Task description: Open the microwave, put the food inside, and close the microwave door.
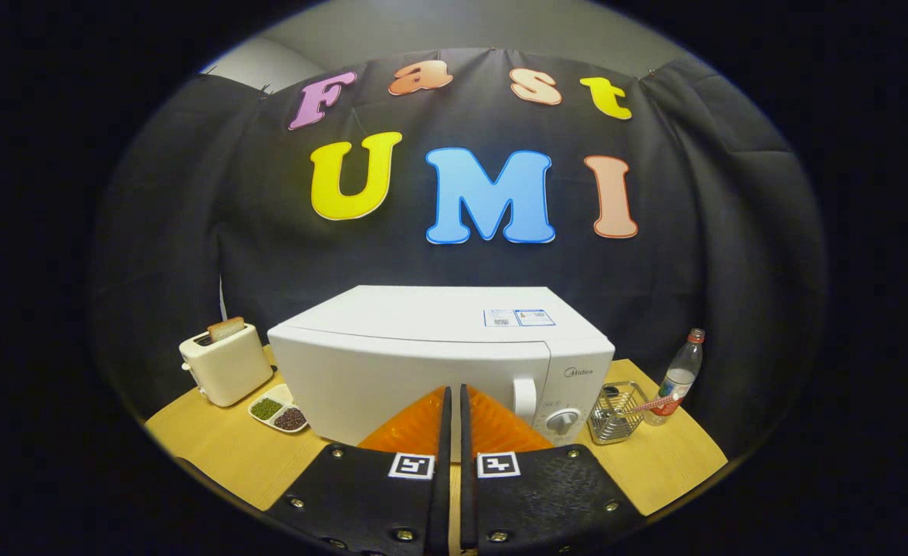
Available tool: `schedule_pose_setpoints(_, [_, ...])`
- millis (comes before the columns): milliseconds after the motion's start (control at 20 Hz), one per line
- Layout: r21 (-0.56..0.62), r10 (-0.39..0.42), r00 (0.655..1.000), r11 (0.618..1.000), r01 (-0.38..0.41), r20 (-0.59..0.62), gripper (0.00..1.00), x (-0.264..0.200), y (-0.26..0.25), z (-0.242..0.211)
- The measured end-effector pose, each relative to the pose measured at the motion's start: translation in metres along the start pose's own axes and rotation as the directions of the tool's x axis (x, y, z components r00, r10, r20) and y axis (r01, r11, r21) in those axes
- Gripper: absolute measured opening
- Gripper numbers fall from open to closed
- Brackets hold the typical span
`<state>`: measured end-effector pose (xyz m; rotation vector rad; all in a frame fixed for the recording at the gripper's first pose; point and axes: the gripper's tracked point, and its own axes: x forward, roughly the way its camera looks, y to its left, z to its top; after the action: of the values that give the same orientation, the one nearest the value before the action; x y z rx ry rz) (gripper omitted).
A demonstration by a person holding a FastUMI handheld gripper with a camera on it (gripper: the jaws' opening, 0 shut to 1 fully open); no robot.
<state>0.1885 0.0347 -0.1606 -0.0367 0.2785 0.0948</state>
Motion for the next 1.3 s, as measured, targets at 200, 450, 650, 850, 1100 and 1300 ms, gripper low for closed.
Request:
schedule_pose_setpoints(200, [0.008, -0.010, 0.999, 1.000, 0.009, 0.035, 0.06, -0.039, -0.005, 0.012])
schedule_pose_setpoints(450, [0.039, 0.000, 0.998, 0.999, -0.003, 0.063, 0.06, -0.090, -0.002, 0.015])
schedule_pose_setpoints(650, [0.024, 0.016, 0.996, 1.000, -0.018, 0.086, 0.06, -0.130, 0.006, 0.013])
schedule_pose_setpoints(850, [0.022, -0.014, 0.994, 1.000, 0.011, 0.111, 0.08, -0.160, 0.004, 0.013])
schedule_pose_setpoints(1100, [0.060, -0.017, 0.988, 0.998, 0.008, 0.151, 0.66, -0.183, 0.010, 0.019])
schedule_pose_setpoints(1300, [0.048, -0.029, 0.986, 0.999, 0.022, 0.164, 0.97, -0.187, 0.012, 0.023])
